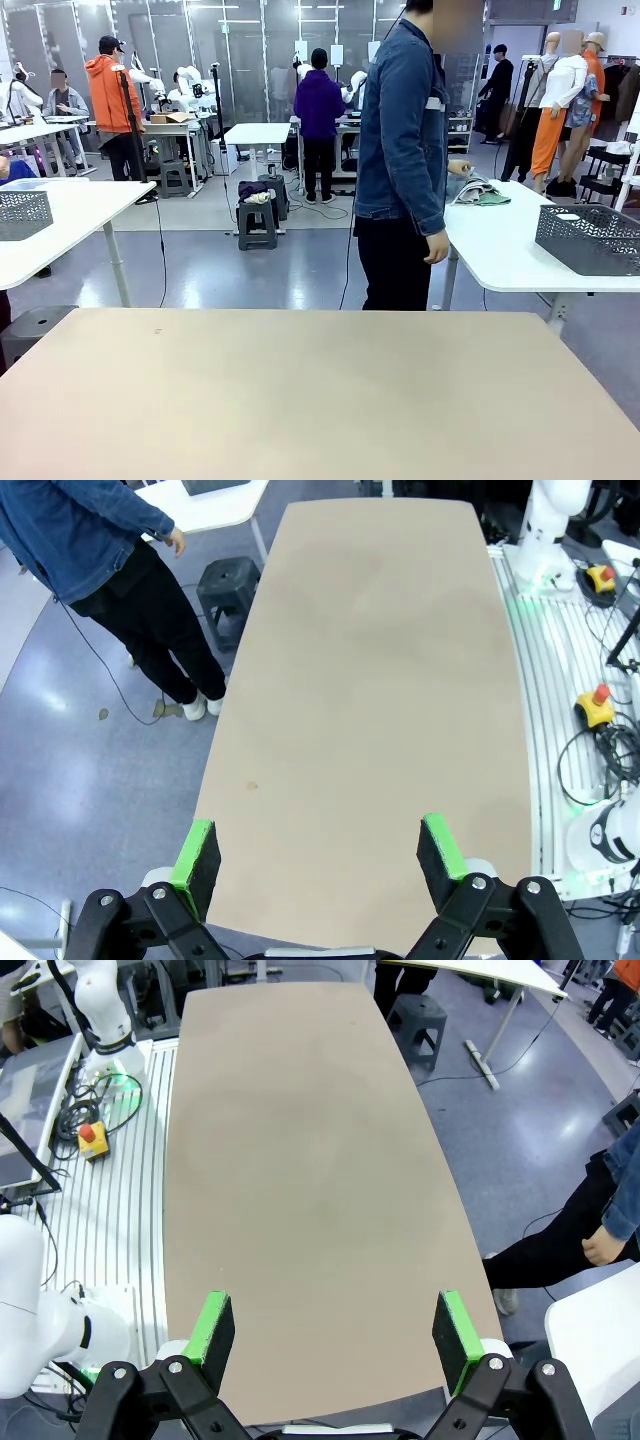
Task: Fold the towels and place them in the basket.
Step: When a person lays out a Towel with hook on the table, fold it in half twice.
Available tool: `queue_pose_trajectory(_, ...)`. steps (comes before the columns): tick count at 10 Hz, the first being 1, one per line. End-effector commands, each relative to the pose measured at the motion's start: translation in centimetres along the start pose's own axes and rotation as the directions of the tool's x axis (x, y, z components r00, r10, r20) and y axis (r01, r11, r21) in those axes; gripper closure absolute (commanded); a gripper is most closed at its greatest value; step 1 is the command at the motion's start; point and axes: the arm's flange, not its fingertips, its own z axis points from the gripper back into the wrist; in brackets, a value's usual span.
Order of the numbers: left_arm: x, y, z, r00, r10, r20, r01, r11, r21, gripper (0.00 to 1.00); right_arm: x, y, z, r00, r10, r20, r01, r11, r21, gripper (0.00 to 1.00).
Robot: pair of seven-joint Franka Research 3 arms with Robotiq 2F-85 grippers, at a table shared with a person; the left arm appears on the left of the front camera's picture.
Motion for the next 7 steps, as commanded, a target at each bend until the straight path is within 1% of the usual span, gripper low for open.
queue_pose_trajectory(1,0.04,-0.04,0.03,1.0,-0.001,0.0,0.001,1.0,0.0,0.0,-0.03,0.02,0.02,1.0,-0.003,0.0,0.003,1.0,0.0,0.0)
queue_pose_trajectory(7,0.04,-0.04,0.03,1.0,-0.001,0.0,0.001,1.0,0.0,0.0,-0.03,0.02,0.02,1.0,-0.003,0.0,0.003,1.0,0.0,0.0)
